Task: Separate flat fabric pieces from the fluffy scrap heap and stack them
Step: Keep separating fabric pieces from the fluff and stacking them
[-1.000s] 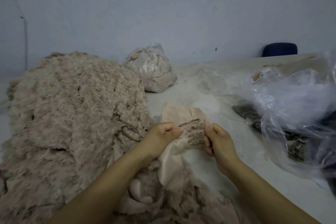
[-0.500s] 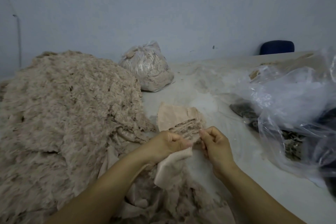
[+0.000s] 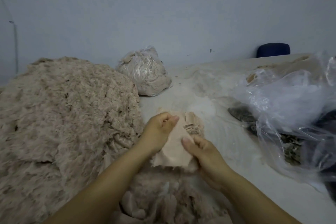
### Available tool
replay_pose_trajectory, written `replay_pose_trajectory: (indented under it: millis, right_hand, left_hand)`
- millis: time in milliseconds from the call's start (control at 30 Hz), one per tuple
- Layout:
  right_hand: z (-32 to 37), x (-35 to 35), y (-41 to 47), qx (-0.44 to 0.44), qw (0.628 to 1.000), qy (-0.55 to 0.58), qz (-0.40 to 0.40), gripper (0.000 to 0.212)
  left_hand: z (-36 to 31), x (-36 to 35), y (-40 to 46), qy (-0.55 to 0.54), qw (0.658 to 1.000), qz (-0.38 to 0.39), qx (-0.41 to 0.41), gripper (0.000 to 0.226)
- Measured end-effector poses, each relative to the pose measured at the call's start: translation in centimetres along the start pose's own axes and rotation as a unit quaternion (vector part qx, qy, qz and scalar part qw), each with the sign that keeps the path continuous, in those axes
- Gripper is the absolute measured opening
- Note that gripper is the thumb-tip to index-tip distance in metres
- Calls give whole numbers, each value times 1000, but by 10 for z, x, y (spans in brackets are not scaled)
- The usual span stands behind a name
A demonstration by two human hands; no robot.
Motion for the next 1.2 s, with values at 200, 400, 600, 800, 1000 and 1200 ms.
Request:
replay_pose_trajectory:
  millis: [200, 400, 600, 800, 1000, 1200]
  right_hand:
    - [68, 50, 25, 111, 944, -203, -237, 33]
    - [80, 84, 56, 66, 886, -325, -324, 28]
    - [62, 94, 75, -3, 876, -368, -312, 25]
    - [73, 86, 38, 101, 870, -333, -350, 18]
    - [-1, -26, 25, 109, 901, -418, -28, 25]
    - [-42, -56, 23, 52, 879, -466, 83, 35]
  left_hand:
    - [-10, 48, 26, 199, 966, -167, -9, 31]
    - [9, 51, 54, 270, 946, -175, 41, 33]
    - [44, 50, 60, 292, 937, -157, 111, 41]
    - [64, 77, 46, 185, 967, -117, 132, 46]
    - [100, -6, -49, 317, 815, 461, 153, 31]
    - [79, -16, -68, 234, 879, 409, 78, 9]
Point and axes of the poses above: each hand's wrist, its own y-axis towards the middle knuckle, its own x-axis out of the back of the hand, z = x × y, the point moved 10 cm from there along y, towards the middle knuckle, and after that the axes turned 13 degrees about z, right-handed, at the moved point
